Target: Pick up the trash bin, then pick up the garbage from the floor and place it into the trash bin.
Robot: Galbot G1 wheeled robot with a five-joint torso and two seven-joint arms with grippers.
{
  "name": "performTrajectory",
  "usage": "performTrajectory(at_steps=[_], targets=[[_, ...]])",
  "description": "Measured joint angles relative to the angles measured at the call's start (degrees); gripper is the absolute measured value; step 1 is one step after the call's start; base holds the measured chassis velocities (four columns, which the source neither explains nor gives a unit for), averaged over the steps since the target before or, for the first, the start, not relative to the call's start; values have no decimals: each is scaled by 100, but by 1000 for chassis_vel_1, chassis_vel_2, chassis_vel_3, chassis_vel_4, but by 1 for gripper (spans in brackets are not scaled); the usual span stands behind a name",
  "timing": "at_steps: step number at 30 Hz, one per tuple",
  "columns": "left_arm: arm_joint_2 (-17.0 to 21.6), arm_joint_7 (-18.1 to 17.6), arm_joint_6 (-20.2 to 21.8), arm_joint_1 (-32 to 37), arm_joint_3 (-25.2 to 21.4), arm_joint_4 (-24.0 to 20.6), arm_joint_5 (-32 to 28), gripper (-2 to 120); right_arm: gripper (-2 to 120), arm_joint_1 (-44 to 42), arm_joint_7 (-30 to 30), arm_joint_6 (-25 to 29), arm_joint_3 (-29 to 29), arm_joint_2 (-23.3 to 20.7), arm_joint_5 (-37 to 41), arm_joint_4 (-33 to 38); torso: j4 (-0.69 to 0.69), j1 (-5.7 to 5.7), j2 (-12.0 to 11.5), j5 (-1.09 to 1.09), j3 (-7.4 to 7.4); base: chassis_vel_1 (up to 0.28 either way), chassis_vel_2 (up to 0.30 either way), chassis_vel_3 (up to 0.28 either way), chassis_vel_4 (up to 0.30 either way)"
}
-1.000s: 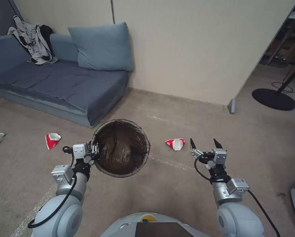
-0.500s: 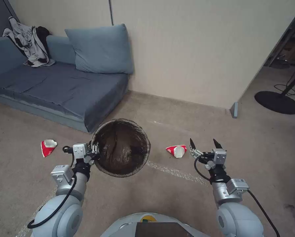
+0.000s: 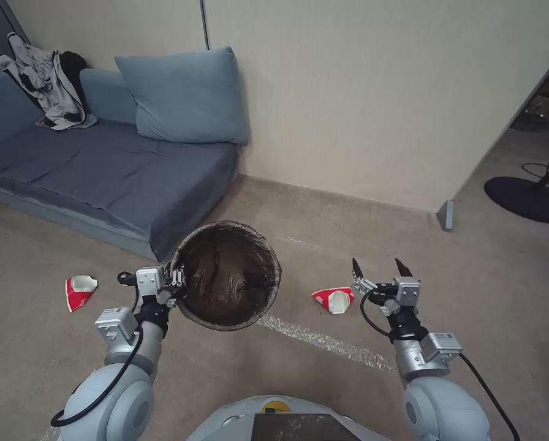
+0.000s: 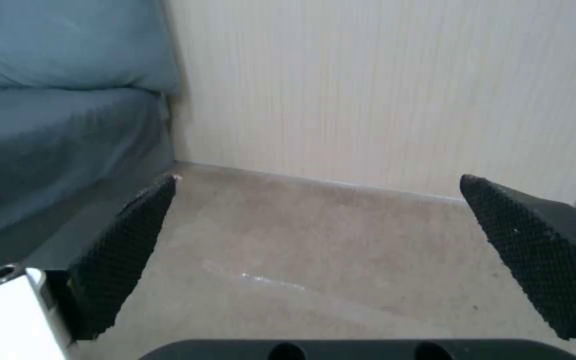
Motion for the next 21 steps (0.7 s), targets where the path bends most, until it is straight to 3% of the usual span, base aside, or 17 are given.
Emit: performTrajectory(at_steps=[21], targets=[[-9,23,-5,11,2,-15,7,6,100,4,-3,-9,-4,-12,3,-24,1,0,0,0,0,-116,112,116,-115]])
